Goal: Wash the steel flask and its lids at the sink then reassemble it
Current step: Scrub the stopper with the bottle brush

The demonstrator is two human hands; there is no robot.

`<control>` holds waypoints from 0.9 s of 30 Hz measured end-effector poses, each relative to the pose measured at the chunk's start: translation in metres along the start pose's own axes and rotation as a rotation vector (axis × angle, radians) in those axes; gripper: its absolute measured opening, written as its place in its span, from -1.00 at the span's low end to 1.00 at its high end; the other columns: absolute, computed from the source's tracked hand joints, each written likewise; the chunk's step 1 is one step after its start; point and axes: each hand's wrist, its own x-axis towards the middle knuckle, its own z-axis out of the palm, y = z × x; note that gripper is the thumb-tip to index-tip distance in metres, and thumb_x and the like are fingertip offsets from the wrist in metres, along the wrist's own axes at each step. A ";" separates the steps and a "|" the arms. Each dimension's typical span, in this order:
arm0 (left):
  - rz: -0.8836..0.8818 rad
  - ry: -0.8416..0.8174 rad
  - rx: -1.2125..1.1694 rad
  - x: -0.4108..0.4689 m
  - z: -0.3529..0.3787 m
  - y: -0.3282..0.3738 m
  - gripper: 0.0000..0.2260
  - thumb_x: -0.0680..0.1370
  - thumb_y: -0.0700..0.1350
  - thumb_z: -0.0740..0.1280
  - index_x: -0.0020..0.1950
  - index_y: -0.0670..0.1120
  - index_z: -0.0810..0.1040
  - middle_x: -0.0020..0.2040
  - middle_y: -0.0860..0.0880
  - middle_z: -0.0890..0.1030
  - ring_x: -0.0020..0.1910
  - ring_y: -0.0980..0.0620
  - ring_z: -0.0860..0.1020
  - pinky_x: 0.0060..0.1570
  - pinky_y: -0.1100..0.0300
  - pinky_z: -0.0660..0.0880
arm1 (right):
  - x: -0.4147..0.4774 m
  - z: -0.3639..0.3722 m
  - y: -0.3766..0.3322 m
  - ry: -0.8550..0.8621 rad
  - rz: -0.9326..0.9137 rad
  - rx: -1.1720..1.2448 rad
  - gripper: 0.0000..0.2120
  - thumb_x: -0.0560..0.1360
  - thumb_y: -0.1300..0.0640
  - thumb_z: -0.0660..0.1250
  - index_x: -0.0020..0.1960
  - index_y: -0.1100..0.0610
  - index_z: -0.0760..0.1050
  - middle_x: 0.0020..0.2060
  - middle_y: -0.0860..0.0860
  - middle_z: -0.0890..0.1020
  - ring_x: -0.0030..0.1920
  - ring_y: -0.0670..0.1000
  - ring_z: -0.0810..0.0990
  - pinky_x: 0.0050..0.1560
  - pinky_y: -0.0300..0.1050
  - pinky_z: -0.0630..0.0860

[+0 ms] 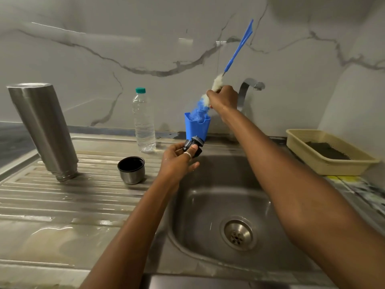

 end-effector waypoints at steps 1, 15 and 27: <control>0.003 -0.002 0.007 -0.001 0.000 0.000 -0.70 0.59 -0.15 0.42 0.30 -0.13 0.48 0.12 -0.09 0.65 0.08 -0.02 0.69 -0.07 0.14 0.68 | -0.001 -0.005 -0.004 0.002 -0.012 0.000 -0.81 0.49 0.13 0.34 -0.06 0.26 0.61 -0.17 0.11 0.71 -0.15 0.07 0.71 -0.09 -0.02 0.67; 0.020 -0.005 0.036 -0.004 0.002 -0.003 -0.75 0.58 -0.20 0.44 0.23 -0.10 0.51 0.09 -0.07 0.67 0.09 0.00 0.68 -0.04 0.15 0.65 | -0.005 -0.030 -0.020 0.094 -0.189 -0.082 -0.74 0.60 0.03 0.29 0.06 0.21 0.59 -0.12 0.05 0.72 -0.11 0.03 0.69 -0.20 -0.32 0.51; 0.023 0.010 0.033 0.003 -0.002 -0.008 -0.70 0.59 -0.20 0.43 0.29 -0.08 0.45 0.12 -0.06 0.64 0.08 -0.02 0.68 -0.02 0.11 0.65 | -0.020 -0.029 -0.015 0.087 -0.155 0.101 -0.75 0.59 0.05 0.33 0.05 0.24 0.60 -0.15 0.07 0.71 -0.11 0.05 0.71 -0.01 -0.24 0.60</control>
